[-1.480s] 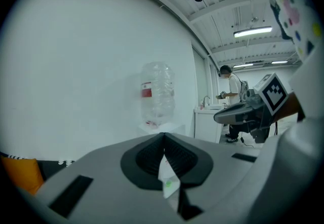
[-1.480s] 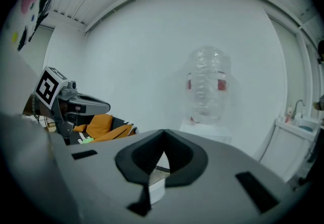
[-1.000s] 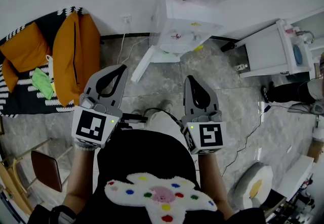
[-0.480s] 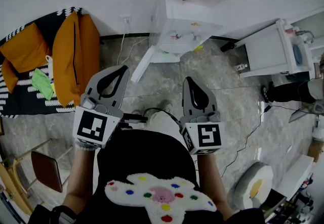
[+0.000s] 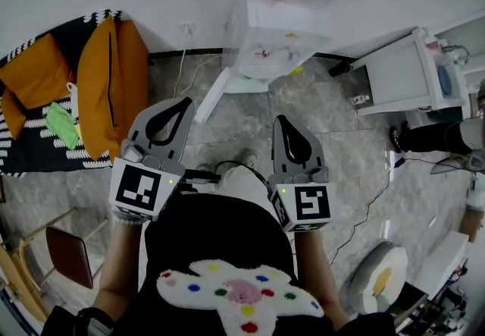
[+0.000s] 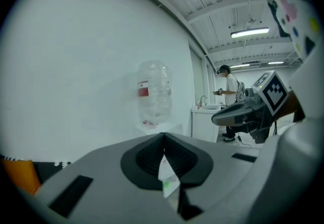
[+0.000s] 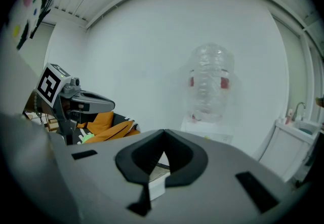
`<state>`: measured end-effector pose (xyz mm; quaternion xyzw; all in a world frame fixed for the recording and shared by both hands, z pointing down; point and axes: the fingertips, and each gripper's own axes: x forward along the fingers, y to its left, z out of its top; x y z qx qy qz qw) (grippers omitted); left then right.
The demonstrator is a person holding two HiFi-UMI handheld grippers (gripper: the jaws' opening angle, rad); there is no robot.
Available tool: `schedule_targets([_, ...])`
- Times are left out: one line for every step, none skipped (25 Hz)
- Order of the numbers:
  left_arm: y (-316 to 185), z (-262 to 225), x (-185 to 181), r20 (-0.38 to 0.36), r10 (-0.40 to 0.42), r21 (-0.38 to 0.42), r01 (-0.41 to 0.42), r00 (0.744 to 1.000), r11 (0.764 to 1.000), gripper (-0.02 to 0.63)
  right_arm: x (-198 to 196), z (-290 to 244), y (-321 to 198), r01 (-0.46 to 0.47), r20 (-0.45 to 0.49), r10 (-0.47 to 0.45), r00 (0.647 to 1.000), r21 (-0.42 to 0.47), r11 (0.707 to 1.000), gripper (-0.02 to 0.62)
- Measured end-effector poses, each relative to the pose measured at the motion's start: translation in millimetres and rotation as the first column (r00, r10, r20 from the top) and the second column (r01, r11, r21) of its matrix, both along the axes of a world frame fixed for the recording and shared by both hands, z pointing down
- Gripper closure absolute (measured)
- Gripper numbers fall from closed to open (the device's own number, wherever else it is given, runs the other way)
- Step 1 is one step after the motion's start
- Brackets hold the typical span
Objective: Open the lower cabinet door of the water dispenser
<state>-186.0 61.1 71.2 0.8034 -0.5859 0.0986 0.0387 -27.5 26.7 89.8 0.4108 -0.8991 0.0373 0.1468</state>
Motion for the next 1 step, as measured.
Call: schedule_targets([-0.5,0.6,0.2,0.000,0.001,-0.001,-0.001,1.000,1.000,0.594,-0.3,-0.2,-0.5,-0.001,0.000,0.001,1.000,0.000,1.000,0.592])
